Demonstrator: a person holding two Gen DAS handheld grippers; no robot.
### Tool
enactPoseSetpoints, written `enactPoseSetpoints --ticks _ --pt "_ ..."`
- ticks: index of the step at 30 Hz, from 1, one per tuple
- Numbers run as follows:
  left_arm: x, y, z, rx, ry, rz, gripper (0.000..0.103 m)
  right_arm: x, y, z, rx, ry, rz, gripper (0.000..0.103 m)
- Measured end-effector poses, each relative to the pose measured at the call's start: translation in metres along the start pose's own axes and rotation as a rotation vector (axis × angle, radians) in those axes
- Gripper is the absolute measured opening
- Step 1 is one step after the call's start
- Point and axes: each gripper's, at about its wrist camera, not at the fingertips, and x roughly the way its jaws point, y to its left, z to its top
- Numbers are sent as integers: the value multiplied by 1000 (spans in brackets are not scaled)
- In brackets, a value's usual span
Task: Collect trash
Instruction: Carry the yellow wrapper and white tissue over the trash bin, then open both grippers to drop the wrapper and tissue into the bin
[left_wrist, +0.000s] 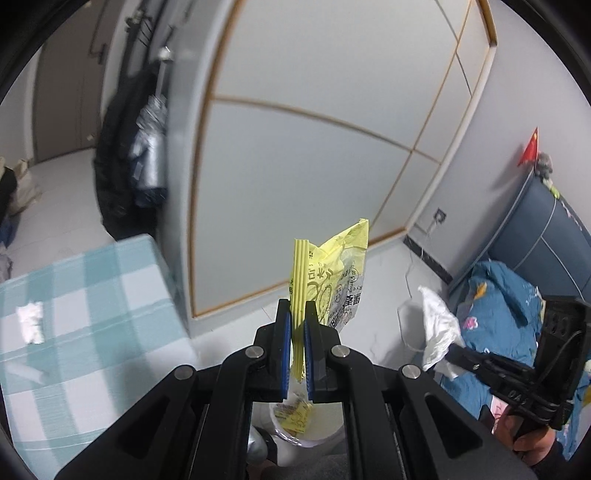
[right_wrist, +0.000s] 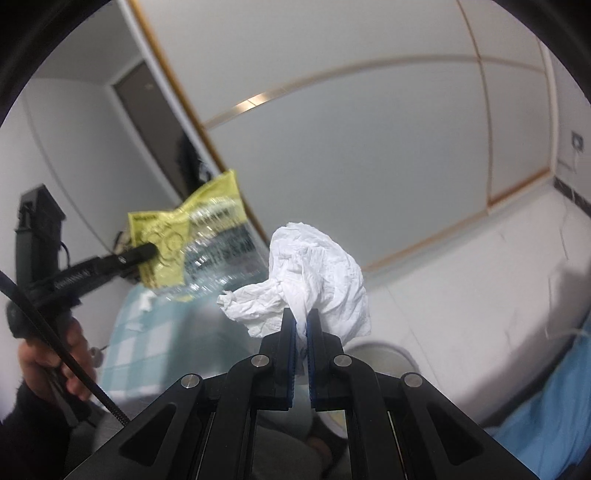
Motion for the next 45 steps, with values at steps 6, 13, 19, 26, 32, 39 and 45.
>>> enactPoseSetpoints --ticks 6,13,19,26,32,39,45 --pt "49 -4 -5 -1 99 -8 2 63 -45 -26 86 178 -21 5" --pt "97 -1 -16 -18 211 -13 2 118 -76 -61 144 358 -11 5" --pt "128 1 -25 -33 294 -17 2 156 -88 -82 187 479 -8 6" --pt "156 -4 -36 -43 383 -30 2 185 -98 -97 226 585 -8 8" --pt "179 -14 -45 -14 465 -51 2 179 -99 -100 235 589 -20 44" --pt "190 -20 -56 28 529 -55 2 156 -96 -90 259 519 -3 55" --pt "201 -21 -65 41 582 -62 2 125 -106 -72 276 398 -20 60"
